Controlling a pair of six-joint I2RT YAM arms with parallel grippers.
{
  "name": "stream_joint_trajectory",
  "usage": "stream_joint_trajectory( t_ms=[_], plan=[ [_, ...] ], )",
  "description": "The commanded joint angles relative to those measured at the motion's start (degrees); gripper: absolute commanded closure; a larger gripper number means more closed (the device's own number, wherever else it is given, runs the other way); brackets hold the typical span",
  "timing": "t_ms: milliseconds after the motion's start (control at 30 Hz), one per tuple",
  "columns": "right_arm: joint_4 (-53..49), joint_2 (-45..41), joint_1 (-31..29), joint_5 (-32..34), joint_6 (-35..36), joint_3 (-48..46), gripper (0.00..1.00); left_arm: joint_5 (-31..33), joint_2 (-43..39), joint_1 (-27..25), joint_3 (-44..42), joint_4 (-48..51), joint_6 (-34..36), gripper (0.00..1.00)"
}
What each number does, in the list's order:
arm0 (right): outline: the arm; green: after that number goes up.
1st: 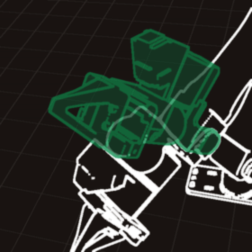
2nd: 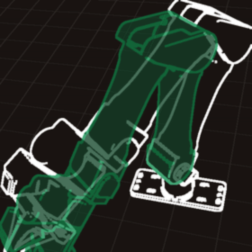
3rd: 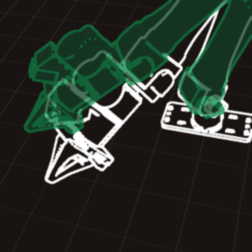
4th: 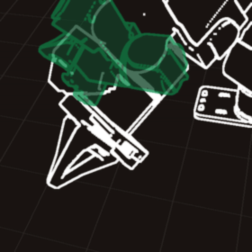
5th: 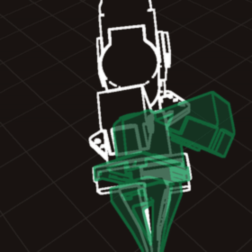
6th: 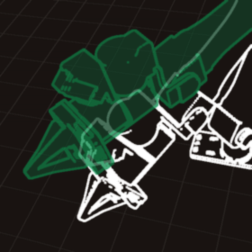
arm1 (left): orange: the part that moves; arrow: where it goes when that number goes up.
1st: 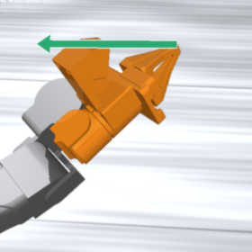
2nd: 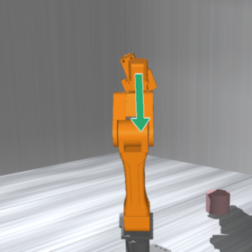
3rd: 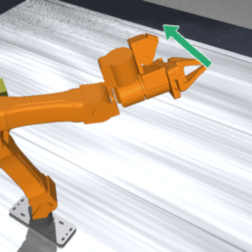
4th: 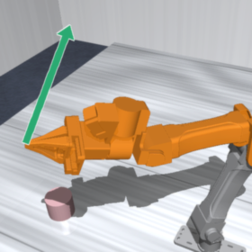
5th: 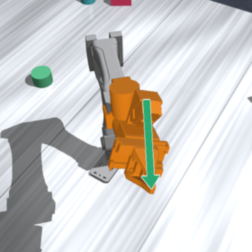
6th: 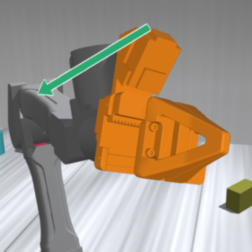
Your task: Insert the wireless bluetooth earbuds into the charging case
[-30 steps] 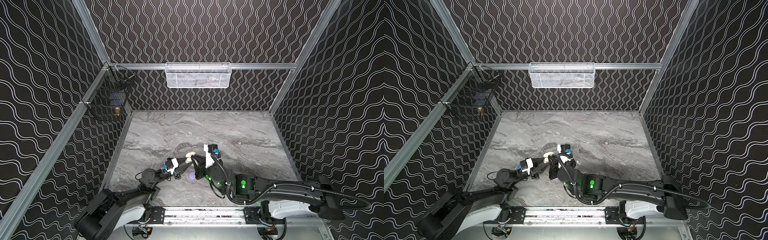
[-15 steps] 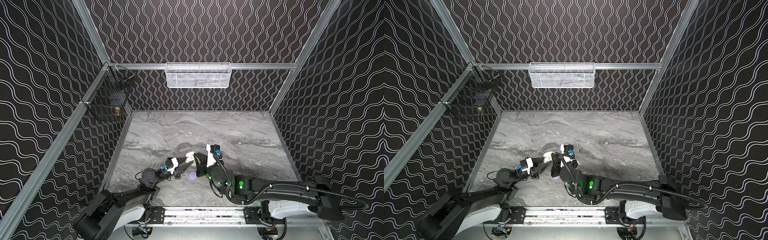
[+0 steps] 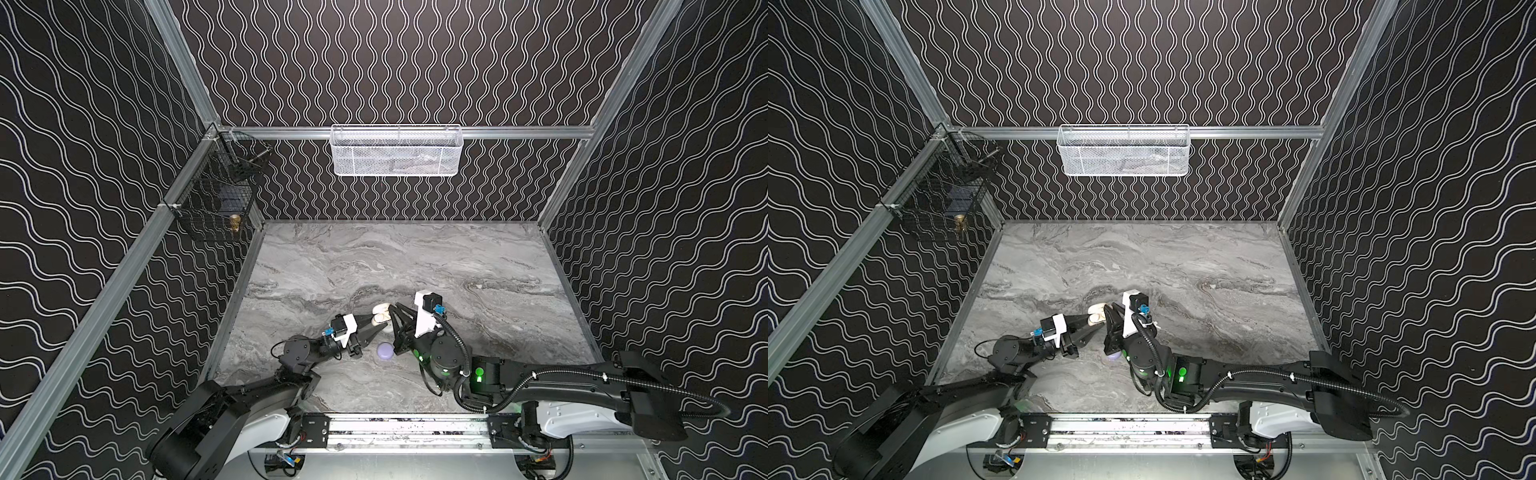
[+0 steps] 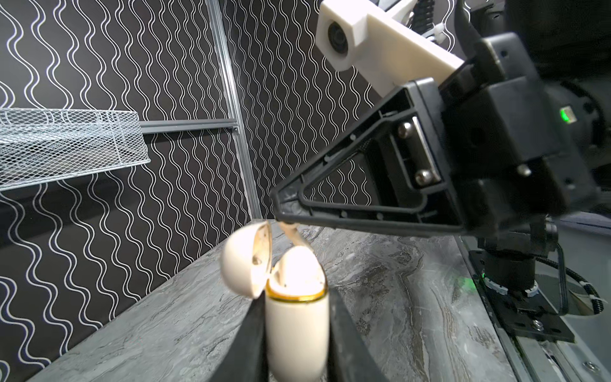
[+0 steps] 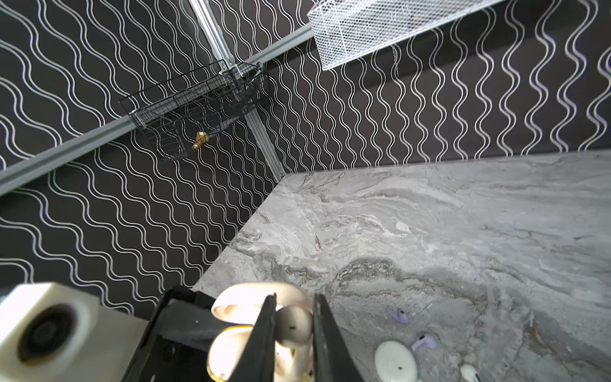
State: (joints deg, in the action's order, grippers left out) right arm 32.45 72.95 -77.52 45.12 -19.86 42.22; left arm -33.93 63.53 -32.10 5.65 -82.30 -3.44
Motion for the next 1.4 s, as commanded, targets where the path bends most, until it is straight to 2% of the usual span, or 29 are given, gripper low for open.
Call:
stream_joint_trajectory(
  t_ms=[0,100,467,1367],
  plan=[
    [10.95,0.76,0.19,-2.1,6.49,-2.15,1.0,-0.56,-0.66,-0.07,0.36,-1.65,-1.12,1.0],
    [16.2,0.88,0.41,-5.21,9.05,-4.25,1.0,-0.84,-1.02,-0.05,0.55,-0.81,-0.97,1.0],
    [25.67,0.59,1.28,-7.9,13.78,-8.19,1.0,-0.72,-0.42,0.0,0.33,-2.3,-1.22,1.0],
    [30.61,4.24,3.03,-9.6,15.88,-10.01,1.0,-1.55,-1.75,0.03,-0.18,-2.76,-1.22,1.0]
  ],
)
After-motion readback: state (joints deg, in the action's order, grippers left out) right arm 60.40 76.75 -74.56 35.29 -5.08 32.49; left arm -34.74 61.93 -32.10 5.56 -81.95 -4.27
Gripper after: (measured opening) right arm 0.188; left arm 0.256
